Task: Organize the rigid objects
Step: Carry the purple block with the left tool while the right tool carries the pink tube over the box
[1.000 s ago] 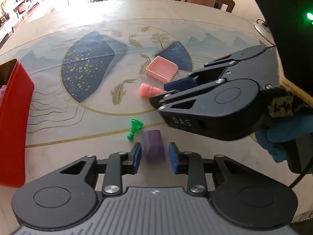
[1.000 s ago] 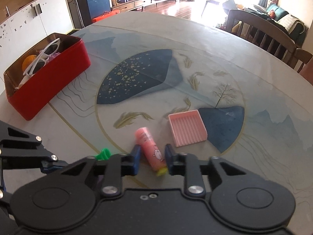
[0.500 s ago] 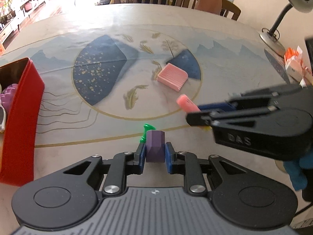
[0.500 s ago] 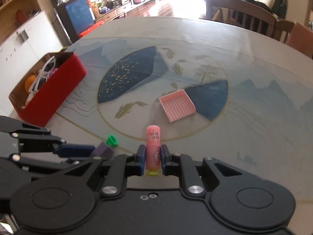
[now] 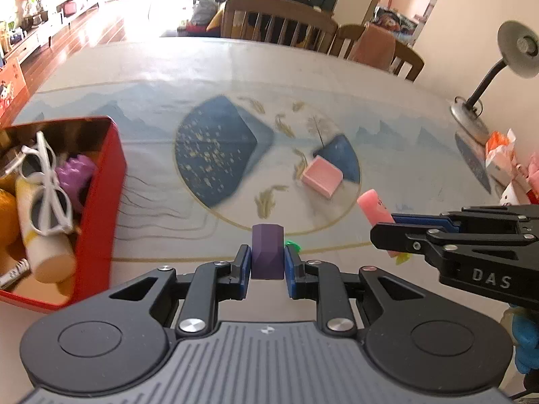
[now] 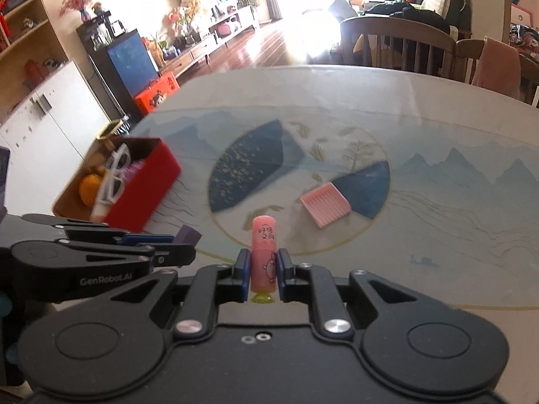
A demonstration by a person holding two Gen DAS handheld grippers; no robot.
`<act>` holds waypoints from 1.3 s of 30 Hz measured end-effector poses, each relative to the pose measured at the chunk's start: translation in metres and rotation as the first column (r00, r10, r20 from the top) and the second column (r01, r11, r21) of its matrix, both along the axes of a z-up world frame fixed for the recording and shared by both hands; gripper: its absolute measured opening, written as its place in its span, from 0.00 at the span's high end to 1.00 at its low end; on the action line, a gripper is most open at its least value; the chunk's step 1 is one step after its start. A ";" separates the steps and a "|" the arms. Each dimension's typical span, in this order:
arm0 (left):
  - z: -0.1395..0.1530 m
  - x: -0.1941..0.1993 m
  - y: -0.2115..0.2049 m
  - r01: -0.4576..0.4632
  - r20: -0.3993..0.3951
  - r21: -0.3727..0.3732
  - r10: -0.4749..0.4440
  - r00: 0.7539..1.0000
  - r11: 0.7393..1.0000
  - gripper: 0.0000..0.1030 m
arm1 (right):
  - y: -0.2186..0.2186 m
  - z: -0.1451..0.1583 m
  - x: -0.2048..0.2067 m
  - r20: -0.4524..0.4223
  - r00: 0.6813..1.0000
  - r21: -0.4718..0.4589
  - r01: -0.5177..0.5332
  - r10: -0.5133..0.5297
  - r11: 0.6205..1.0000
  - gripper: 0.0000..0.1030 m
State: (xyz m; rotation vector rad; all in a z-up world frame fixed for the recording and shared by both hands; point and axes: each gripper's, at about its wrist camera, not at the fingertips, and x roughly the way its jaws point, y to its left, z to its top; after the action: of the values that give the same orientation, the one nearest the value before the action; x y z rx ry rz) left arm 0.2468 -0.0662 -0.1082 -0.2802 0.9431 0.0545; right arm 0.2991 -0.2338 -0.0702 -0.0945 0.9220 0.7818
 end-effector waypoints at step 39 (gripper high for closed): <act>0.042 -0.076 0.201 -0.114 0.084 0.022 0.112 0.990 0.993 0.80 | 0.159 0.035 -0.068 0.059 0.998 0.065 0.016 -0.020 0.998 0.85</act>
State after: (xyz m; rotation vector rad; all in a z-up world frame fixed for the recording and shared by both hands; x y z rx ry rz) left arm 0.1706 0.1351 -0.0657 -0.3089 0.8430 0.1578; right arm 0.2311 -0.0749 -0.0348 -0.0527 0.8399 0.7877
